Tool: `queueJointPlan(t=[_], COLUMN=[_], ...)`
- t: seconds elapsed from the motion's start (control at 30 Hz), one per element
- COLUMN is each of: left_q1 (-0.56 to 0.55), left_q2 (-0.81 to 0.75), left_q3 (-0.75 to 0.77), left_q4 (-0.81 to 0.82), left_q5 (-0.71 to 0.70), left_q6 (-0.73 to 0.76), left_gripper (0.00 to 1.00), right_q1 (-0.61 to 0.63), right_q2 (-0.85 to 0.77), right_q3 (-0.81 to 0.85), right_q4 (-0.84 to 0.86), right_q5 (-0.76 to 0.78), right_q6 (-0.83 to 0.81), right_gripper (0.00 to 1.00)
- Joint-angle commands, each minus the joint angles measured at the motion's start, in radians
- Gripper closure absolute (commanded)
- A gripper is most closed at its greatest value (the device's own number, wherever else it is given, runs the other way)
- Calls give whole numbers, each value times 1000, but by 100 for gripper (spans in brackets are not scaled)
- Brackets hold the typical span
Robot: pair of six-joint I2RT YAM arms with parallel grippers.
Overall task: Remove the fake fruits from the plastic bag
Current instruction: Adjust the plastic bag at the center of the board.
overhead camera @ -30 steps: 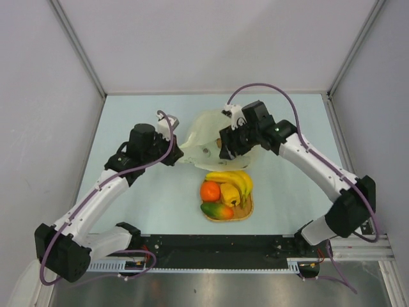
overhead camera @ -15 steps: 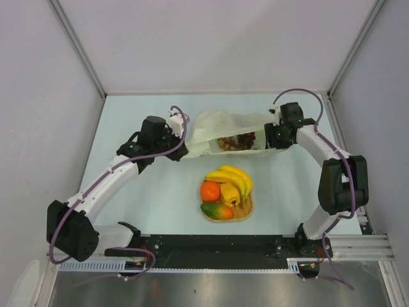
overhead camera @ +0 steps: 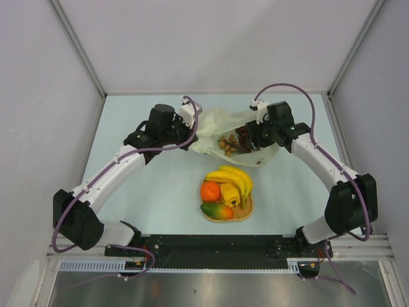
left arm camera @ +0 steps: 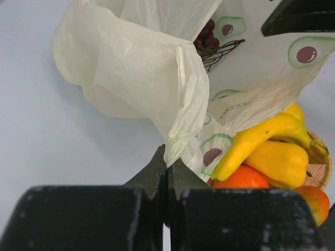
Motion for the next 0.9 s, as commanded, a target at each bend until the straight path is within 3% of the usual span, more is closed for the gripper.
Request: queueJointPlan(t=[0.0, 0.17, 0.23, 0.33, 0.5, 0.63, 0.87], left_q1=[-25, -25, -25, -25, -25, -25, -25], left_q2=[-29, -42, -49, -49, -26, -12, -1], left_q3=[-13, -65, -95, -110, -112, -107, -98], left_q4=[93, 71, 88, 105, 99, 110, 120], left_q5=[-19, -54, -72, -77, -82, -77, -85], left_q6=[77, 107, 88, 79, 97, 85, 88], left_gripper=[100, 100, 100, 100, 100, 100, 100], right_q1=[-2, -27, 36, 94, 104, 29, 22], right_q2=[57, 74, 45, 29, 44, 64, 152], right_q3=[-3, -68, -119, -171, -153, -89, -30], right_q4=[120, 40, 17, 46, 81, 120, 184], right_q5=[-9, -38, -57, -99, -82, -57, -20], right_q6=[23, 10, -99, -84, -76, -27, -78], right_gripper=[40, 47, 46, 46, 47, 47, 48])
